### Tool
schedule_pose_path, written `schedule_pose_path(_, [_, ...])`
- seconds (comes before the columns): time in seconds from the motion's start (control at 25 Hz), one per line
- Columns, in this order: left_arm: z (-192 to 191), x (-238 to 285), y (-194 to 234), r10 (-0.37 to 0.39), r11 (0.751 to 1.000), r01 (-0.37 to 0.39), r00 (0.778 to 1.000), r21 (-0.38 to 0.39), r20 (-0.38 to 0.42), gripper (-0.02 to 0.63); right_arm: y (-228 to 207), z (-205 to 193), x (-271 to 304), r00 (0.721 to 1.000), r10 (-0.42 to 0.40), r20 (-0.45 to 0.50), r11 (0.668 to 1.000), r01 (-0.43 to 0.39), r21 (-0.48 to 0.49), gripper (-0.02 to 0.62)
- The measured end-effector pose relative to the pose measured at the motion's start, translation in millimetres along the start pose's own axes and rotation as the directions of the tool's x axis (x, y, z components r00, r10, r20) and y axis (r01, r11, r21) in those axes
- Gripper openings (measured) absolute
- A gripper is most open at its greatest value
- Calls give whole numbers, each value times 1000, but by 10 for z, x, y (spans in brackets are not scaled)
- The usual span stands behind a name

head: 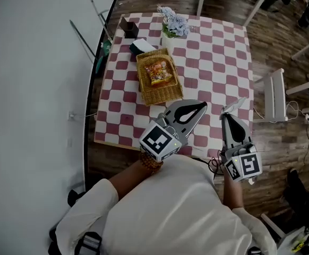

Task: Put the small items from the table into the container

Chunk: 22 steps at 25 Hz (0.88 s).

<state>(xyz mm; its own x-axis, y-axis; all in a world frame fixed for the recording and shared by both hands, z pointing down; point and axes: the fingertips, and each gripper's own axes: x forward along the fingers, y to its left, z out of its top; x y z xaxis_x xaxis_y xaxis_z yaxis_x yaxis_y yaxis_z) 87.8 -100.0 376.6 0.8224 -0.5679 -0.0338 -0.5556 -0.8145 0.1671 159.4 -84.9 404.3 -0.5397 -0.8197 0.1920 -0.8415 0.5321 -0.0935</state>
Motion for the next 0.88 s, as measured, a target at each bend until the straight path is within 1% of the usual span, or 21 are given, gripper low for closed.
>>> schedule_pose_path(0.2, [12,-114,-96,23,1000,-23,999,0,-27,29,214,61,-25,999,43,17,999,-42,-18,26])
schedule_pose_path(0.36, [59,-260,-18,66,998,-66,998,10,-21,29,349,95,56,996,83,20,996,-82,-38,26])
schedule_pose_path(0.48, [138,-452,100,116,991,-117,993,61,16,29,526,118,163,990,137,16,989,-136,-50,26])
schedule_pose_path(0.52, [161,-531,140,137,988,-139,990,73,26,29,597,119,203,987,158,13,986,-157,-55,26])
schedule_pose_path(0.64, [188,-782,228,205,977,-206,978,63,26,29,834,107,325,974,226,3,972,-226,-68,26])
schedule_pose_path(0.76, [203,-1052,326,271,960,-273,962,60,35,29,1114,98,451,953,302,-7,950,-302,-75,26])
schedule_pose_path(0.88, [237,-1267,403,321,944,-324,945,66,58,29,1331,97,541,935,353,-12,932,-353,-80,26])
